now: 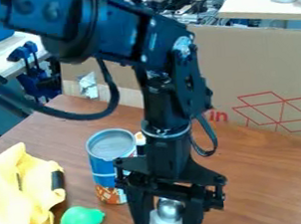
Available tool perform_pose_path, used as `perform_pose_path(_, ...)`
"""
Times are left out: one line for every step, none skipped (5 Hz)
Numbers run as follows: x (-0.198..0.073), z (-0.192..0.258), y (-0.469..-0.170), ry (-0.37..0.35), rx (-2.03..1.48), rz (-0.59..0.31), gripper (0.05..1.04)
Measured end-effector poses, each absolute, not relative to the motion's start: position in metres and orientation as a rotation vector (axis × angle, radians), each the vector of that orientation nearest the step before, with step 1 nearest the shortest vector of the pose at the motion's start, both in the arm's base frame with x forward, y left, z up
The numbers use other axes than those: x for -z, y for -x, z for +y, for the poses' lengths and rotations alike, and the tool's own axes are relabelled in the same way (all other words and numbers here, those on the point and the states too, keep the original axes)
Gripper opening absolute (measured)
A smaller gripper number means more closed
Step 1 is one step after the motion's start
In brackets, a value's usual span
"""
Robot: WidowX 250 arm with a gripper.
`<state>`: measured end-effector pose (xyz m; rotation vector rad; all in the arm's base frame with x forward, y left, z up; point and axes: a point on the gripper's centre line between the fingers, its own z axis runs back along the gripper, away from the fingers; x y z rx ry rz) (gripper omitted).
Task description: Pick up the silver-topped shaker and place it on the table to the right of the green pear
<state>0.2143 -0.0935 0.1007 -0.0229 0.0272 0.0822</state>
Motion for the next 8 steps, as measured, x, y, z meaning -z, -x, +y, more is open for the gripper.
perform_pose_path(-0.087, -0.095, -0.224, 0.026, -0.050, 0.019, 0.785)
perform_pose_path(-0.070, -0.093, -0.231, 0.034, -0.028, 0.016, 0.786)
perform_pose_path(-0.065, -0.094, -0.228, 0.058, -0.036, 0.008, 0.786)
perform_pose_path(-0.066, -0.092, -0.224, 0.097, -0.083, 0.006, 0.849)
perform_pose_path(-0.076, -0.096, -0.216, 0.097, -0.138, 0.006, 1.007)
perform_pose_path(-0.107, -0.102, -0.220, 0.076, -0.118, -0.094, 1.005)
perform_pose_path(-0.128, -0.106, -0.229, 0.048, -0.081, -0.121, 1.002)
perform_pose_path(-0.135, -0.113, -0.242, -0.027, -0.001, -0.048, 1.002)
